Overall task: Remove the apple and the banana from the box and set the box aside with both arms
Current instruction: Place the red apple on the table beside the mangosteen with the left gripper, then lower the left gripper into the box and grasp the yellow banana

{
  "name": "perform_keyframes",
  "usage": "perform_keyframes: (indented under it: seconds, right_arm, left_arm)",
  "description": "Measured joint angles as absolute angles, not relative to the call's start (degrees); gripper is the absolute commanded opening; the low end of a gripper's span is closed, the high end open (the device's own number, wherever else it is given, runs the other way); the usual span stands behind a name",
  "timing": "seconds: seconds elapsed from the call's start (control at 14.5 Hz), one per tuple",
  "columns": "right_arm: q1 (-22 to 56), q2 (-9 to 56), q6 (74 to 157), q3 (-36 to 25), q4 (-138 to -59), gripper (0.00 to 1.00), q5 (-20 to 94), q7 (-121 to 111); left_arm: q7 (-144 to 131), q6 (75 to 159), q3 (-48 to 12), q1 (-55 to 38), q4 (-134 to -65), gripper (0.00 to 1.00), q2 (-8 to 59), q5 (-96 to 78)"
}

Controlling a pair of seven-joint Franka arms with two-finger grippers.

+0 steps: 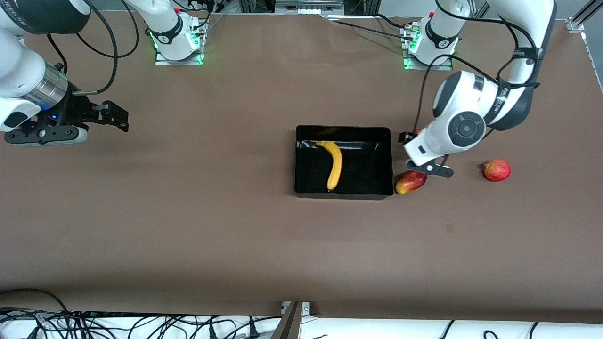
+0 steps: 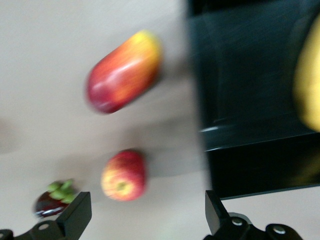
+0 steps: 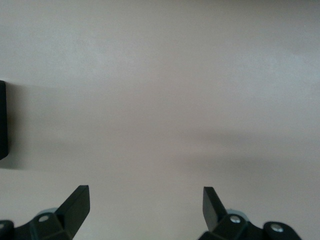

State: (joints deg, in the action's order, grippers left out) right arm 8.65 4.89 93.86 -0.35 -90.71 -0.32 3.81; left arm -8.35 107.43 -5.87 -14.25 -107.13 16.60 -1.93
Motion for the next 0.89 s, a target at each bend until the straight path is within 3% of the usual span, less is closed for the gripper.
perform_keyframes:
  seconds: [0.41, 0.62, 0.89]
  right_arm:
    - [8.65, 4.88, 93.85, -0.36, -90.71, 1.00, -0.32, 3.81]
    - [8.64, 4.89, 93.84, -0.37, -90.71, 1.00, -0.32, 3.81]
    - [8.64, 4.89, 93.79, -0.38, -90.71, 1.00, -0.32, 3.82]
  left_arm:
    - [-27.46, 109.75, -6.72, -27.41, -88.48, 1.00, 31.57, -6.21]
    - [-36.26, 120.07, -6.73, -30.96, -87.27, 1.00, 39.21, -6.21]
    - [-37.84, 121.73, -6.54, -31.11, -87.16, 1.00, 43.98, -6.21]
